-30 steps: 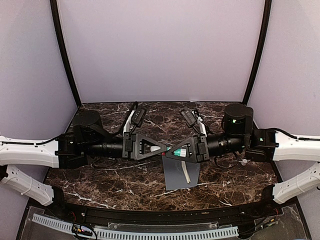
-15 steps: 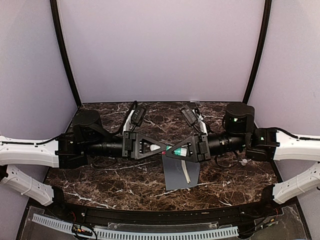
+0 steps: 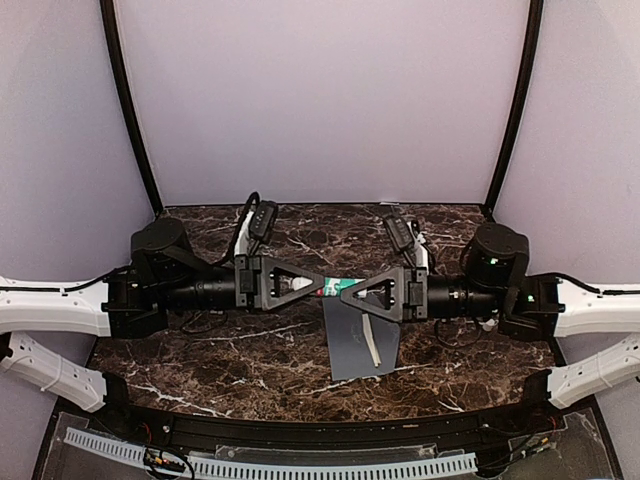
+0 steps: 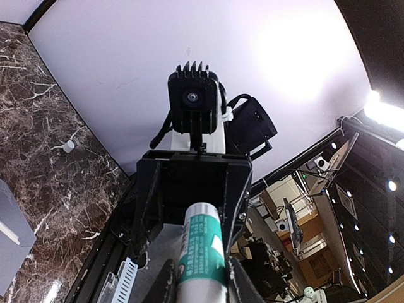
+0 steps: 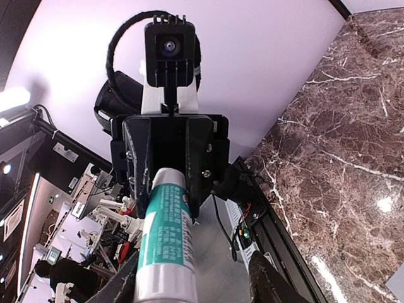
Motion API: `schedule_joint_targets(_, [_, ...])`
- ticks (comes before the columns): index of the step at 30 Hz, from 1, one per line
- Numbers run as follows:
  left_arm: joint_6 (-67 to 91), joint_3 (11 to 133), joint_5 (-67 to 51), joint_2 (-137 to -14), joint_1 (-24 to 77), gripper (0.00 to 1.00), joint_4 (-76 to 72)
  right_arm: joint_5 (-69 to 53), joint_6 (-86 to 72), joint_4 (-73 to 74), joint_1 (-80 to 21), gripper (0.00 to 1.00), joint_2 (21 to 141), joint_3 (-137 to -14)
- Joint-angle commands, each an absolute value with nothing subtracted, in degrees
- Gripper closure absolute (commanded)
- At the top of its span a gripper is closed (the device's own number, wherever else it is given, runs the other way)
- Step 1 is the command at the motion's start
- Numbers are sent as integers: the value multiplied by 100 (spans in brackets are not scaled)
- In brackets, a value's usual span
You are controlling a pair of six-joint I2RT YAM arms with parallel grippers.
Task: Place the letter into the envelope and seal it
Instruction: Adjust the solid glue.
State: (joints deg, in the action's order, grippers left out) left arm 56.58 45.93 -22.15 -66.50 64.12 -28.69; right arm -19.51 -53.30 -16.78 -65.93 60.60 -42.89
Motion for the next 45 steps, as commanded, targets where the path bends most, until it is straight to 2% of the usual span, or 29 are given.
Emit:
schedule_joint_targets(1, [5575,4486,-2106,-6467,6408,99,-3101,-1611,-5509,-2172,-6714,49,6042,-4343])
schedule_joint_targets(13, [5634,4461,-2218,-6501,6408,100,-3149,-1753,-5458,-2356,-6874,70,6453,-4686])
schedule_joint_targets(30, [5690,4422,-2330,-6551,6408,100,-3182,-1770,-5423,-2452,-6952,76,6643,-4843])
schedule_joint_targets(37, [5666,4427,-2345,-6573,6407,100,-3137,-1628,-5423,-2406,-6944,89,6606,-4794])
schedule_joint_targets(39, [5650,4444,-2316,-6570,6407,96,-3061,-1546,-5423,-2372,-6944,92,6550,-4750])
schedule_joint_targets(41, [5628,4457,-2222,-6551,6407,82,-2940,-1416,-5387,-2214,-6949,94,6460,-4721])
schedule_joint_targets(42, [5593,4489,-2109,-6516,6407,65,-2759,-1317,-5357,-2058,-6944,94,6396,-4720])
schedule_joint_targets(43, [5565,4508,-2039,-6488,6407,57,-2636,-1205,-5325,-1848,-6948,94,6329,-4727])
schedule_joint_targets(44, [5472,4570,-1883,-6419,6407,44,-2358,-1058,-5292,-1635,-6951,95,6250,-4733])
schedule_joint_targets(45, [5416,4645,-1820,-6382,6403,39,-2220,-893,-5271,-1362,-6945,95,6163,-4741])
